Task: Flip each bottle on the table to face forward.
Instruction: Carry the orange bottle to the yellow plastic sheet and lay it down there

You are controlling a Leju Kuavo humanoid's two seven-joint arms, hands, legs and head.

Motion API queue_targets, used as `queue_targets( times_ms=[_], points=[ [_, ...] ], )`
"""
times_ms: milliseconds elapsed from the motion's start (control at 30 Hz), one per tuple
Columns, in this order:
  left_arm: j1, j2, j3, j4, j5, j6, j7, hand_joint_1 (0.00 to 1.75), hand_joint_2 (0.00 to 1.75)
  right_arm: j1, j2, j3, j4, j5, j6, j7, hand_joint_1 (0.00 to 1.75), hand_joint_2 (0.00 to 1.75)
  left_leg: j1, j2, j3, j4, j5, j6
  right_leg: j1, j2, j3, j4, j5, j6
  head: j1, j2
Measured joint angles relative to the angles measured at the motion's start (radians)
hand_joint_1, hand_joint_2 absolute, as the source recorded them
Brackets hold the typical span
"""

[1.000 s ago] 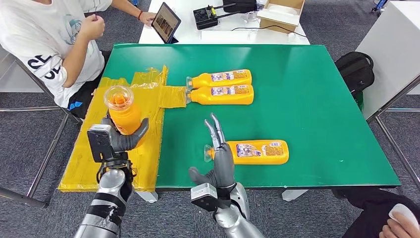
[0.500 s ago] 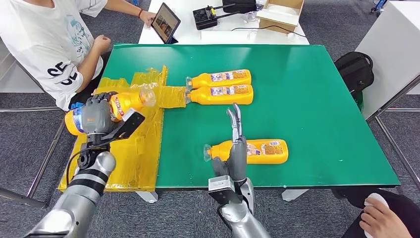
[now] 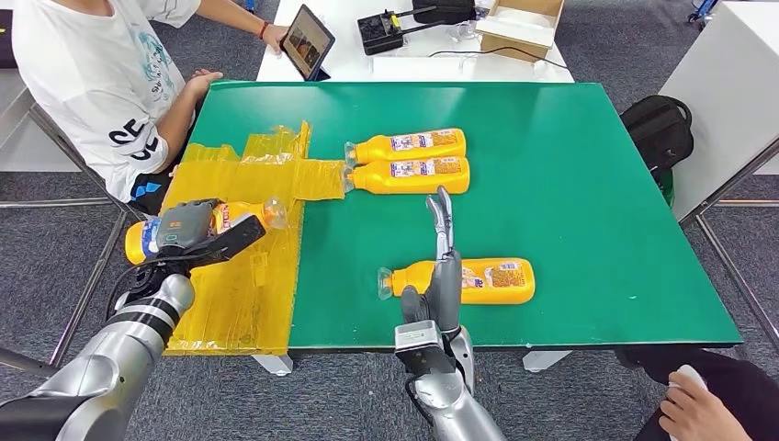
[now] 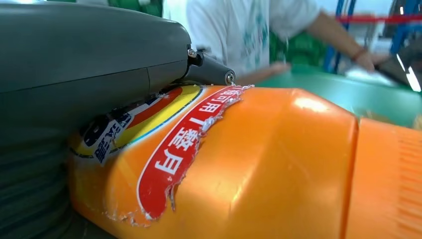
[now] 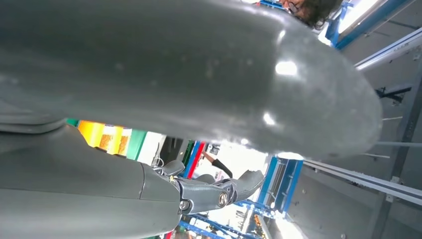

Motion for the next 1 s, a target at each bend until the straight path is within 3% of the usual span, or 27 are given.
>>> queue_targets(
  times_ms=[200, 433, 467, 567, 600, 733, 800, 933, 1000],
  points=[
    [0.001, 0.002, 0.024, 0.023, 0.042, -0.058, -0.027, 1.75, 1.75, -0.002, 0.002, -0.001, 0.008, -0.003, 0.013, 0.000, 0.00, 0.00, 0.000, 0.000, 0.000, 0.000, 0.000, 0.000, 0.000, 0.000, 0.000, 0.000, 0.000, 0.000, 0.000, 0.000],
    [0.010, 0.010, 0.014, 0.047, -0.033, -0.058, 0.006, 1.75, 1.75, -0.010, 0.002, -0.001, 0.024, -0.006, 0.035, 0.000, 0.00, 0.00, 0.000, 0.000, 0.000, 0.000, 0.000, 0.000, 0.000, 0.000, 0.000, 0.000, 0.000, 0.000, 0.000, 0.000],
    [0.012, 0.012, 0.010, 0.050, -0.044, -0.056, 0.012, 1.53, 1.75, -0.011, 0.002, -0.001, 0.027, -0.007, 0.038, 0.000, 0.00, 0.00, 0.000, 0.000, 0.000, 0.000, 0.000, 0.000, 0.000, 0.000, 0.000, 0.000, 0.000, 0.000, 0.000, 0.000],
    [0.016, 0.018, -0.003, 0.059, -0.068, -0.056, 0.026, 0.34, 1.75, -0.013, 0.002, -0.001, 0.033, -0.008, 0.043, 0.000, 0.00, 0.00, 0.000, 0.000, 0.000, 0.000, 0.000, 0.000, 0.000, 0.000, 0.000, 0.000, 0.000, 0.000, 0.000, 0.000],
    [0.016, 0.019, -0.008, 0.062, -0.076, -0.058, 0.032, 0.16, 1.75, -0.014, 0.002, -0.001, 0.035, -0.009, 0.046, 0.000, 0.00, 0.00, 0.000, 0.000, 0.000, 0.000, 0.000, 0.000, 0.000, 0.000, 0.001, 0.000, 0.000, 0.000, 0.000, 0.000],
    [0.016, 0.022, -0.021, 0.070, -0.091, -0.076, 0.041, 0.16, 1.75, -0.015, 0.002, -0.001, 0.042, -0.012, 0.053, 0.000, 0.00, 0.00, 0.000, -0.001, 0.001, 0.000, 0.000, 0.000, 0.000, 0.000, 0.001, 0.000, 0.000, 0.000, 0.000, 0.000],
    [0.016, 0.023, -0.023, 0.072, -0.092, -0.078, 0.041, 0.08, 1.75, -0.016, 0.002, -0.001, 0.043, -0.014, 0.054, 0.000, 0.00, 0.00, 0.000, 0.000, 0.002, 0.000, 0.000, 0.000, 0.000, 0.000, 0.002, 0.000, 0.000, 0.000, 0.000, 0.000],
    [0.015, 0.024, -0.025, 0.076, -0.084, -0.099, 0.034, 0.00, 0.00, -0.017, 0.002, -0.002, 0.047, -0.017, 0.057, 0.000, 0.00, 0.00, 0.000, 0.000, 0.003, 0.000, 0.000, 0.000, 0.000, 0.000, 0.003, 0.000, 0.000, 0.000, 0.000, 0.000],
    [0.013, 0.026, -0.024, 0.077, -0.057, -0.136, 0.009, 0.00, 0.00, -0.017, 0.002, -0.002, 0.049, -0.018, 0.061, 0.000, 0.00, 0.00, 0.000, -0.001, 0.003, 0.000, 0.000, 0.000, 0.000, 0.000, 0.003, 0.000, 0.000, 0.000, 0.000, 0.000]
  ],
)
